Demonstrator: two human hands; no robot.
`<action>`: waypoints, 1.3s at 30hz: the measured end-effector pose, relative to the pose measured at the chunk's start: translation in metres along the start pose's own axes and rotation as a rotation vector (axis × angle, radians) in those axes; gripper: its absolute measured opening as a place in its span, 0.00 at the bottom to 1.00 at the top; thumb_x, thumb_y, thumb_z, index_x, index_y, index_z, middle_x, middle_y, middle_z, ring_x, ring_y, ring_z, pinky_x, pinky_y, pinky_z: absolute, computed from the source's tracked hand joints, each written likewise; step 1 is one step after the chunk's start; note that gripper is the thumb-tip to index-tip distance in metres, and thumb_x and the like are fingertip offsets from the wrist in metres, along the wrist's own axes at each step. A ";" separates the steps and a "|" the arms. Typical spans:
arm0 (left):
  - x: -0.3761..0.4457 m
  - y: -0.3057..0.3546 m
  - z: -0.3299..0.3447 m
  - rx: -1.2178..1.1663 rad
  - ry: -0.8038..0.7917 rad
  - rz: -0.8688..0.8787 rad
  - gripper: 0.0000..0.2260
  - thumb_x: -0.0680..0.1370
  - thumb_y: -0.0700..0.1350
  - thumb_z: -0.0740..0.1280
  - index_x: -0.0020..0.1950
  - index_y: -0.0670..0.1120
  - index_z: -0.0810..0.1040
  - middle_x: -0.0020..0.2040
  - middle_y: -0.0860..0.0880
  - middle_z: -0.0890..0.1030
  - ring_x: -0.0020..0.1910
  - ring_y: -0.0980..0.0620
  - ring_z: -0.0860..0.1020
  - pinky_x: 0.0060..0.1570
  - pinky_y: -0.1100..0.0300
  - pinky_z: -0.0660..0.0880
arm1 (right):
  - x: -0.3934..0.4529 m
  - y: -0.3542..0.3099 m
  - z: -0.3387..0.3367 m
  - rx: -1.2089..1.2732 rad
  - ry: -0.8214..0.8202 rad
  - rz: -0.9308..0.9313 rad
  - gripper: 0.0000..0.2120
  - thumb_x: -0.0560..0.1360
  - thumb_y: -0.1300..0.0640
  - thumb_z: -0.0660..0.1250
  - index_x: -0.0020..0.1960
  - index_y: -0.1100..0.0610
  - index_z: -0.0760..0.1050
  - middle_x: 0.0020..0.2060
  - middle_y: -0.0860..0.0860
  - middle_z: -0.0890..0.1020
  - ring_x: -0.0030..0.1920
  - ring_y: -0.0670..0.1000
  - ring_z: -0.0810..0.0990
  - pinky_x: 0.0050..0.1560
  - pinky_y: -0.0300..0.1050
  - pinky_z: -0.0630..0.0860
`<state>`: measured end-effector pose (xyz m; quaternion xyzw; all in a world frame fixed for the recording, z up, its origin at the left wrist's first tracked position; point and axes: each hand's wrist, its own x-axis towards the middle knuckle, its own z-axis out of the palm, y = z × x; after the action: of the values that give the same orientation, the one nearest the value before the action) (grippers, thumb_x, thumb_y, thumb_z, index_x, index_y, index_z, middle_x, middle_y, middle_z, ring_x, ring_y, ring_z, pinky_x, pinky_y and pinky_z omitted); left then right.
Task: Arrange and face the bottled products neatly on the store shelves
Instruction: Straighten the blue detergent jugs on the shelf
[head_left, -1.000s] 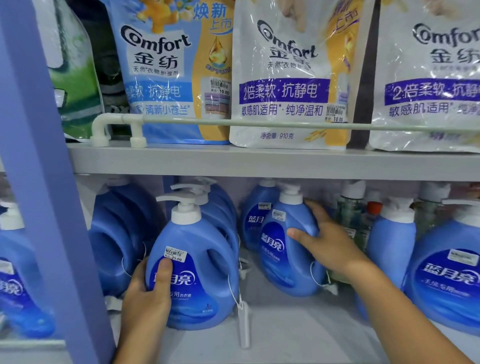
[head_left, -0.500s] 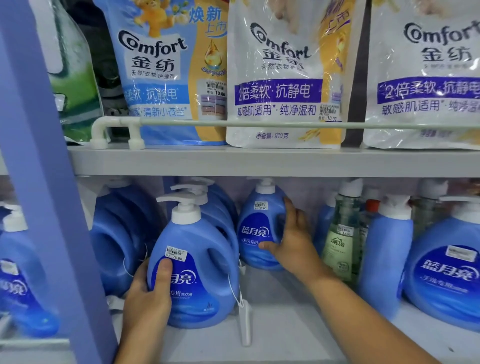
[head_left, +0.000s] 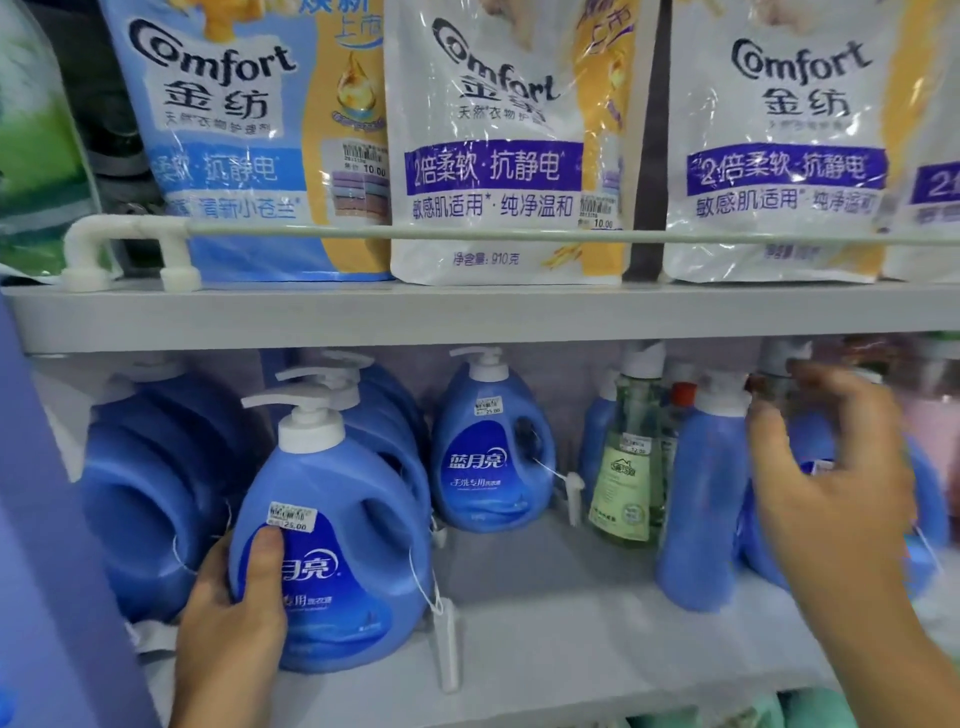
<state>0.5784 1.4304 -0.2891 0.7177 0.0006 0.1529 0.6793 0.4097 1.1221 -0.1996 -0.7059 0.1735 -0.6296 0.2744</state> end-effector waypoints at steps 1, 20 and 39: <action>-0.001 0.001 0.001 -0.006 -0.003 0.004 0.18 0.83 0.53 0.61 0.70 0.48 0.74 0.54 0.47 0.75 0.52 0.47 0.72 0.56 0.49 0.68 | 0.013 0.012 -0.006 0.007 -0.092 0.136 0.13 0.79 0.54 0.68 0.63 0.53 0.75 0.56 0.48 0.79 0.59 0.48 0.76 0.58 0.38 0.68; -0.013 0.008 0.006 -0.030 0.048 -0.053 0.14 0.83 0.57 0.59 0.63 0.53 0.76 0.56 0.47 0.83 0.51 0.49 0.81 0.50 0.52 0.77 | -0.054 0.014 0.081 -0.001 -0.775 0.137 0.54 0.56 0.34 0.80 0.73 0.45 0.56 0.60 0.43 0.63 0.64 0.49 0.70 0.60 0.47 0.75; 0.024 0.003 0.012 -0.168 0.137 -0.341 0.25 0.82 0.65 0.53 0.54 0.44 0.76 0.46 0.43 0.79 0.50 0.42 0.76 0.57 0.49 0.71 | -0.056 0.003 0.145 -0.151 -0.714 0.169 0.55 0.61 0.30 0.76 0.78 0.50 0.54 0.70 0.52 0.64 0.71 0.56 0.66 0.65 0.57 0.73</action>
<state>0.6035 1.4232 -0.2811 0.6360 0.1557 0.0833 0.7512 0.5450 1.1769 -0.2541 -0.8825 0.1705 -0.3042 0.3157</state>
